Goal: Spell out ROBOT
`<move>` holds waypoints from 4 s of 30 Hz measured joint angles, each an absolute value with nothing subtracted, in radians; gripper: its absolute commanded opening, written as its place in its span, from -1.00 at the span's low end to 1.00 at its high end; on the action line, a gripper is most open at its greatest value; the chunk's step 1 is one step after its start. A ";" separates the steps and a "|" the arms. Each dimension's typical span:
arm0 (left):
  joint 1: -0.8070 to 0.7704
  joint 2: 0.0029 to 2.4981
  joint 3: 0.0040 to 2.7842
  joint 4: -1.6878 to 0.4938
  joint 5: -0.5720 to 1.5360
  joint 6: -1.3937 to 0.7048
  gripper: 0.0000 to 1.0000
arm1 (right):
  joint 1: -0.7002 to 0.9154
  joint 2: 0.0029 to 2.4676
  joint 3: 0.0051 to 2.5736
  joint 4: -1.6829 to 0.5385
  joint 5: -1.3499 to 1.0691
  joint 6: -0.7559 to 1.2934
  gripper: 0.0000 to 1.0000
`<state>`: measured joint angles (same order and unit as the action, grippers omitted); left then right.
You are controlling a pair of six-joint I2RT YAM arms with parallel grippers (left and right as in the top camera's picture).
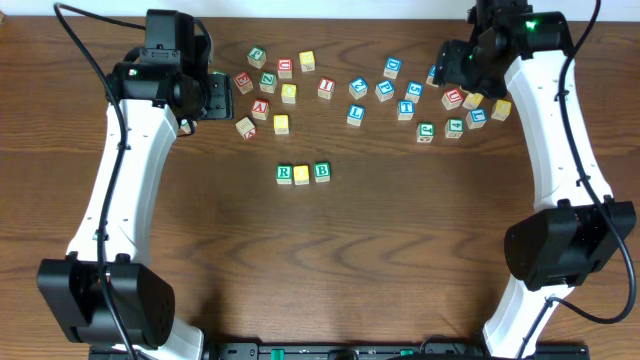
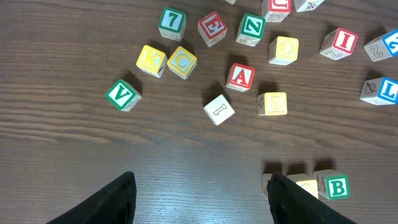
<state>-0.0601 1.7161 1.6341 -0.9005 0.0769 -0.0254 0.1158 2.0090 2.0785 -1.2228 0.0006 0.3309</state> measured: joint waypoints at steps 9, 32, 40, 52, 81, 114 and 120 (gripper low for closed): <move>-0.060 1.716 1.634 -0.898 0.077 -0.025 0.34 | 0.134 2.009 2.078 -1.223 0.001 0.331 0.48; -0.060 1.716 1.802 -1.036 0.077 -0.064 0.32 | 0.150 2.009 2.078 -1.222 -0.007 0.331 0.49; -0.060 1.716 1.848 -1.073 0.077 -0.109 0.31 | 0.150 2.009 2.078 -1.222 -0.008 0.331 0.49; -0.060 1.717 1.852 -1.015 0.081 -0.131 0.31 | 0.150 2.009 2.078 -1.222 -0.008 0.331 0.50; -0.060 1.779 1.907 -1.047 0.081 -0.130 0.32 | 0.215 2.009 2.078 -1.223 -0.012 0.347 0.50; -0.060 1.779 1.907 -1.063 0.081 -0.130 0.33 | 0.079 2.070 2.078 -1.237 -0.007 0.356 0.50; -0.060 1.779 1.907 -1.063 0.081 -0.130 0.33 | 0.012 2.070 2.078 -1.230 -0.006 0.356 0.50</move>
<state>-0.0601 1.7786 1.9068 -1.0626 0.0807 -0.1299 0.0124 2.0701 2.0785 -1.2304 -0.0063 0.3561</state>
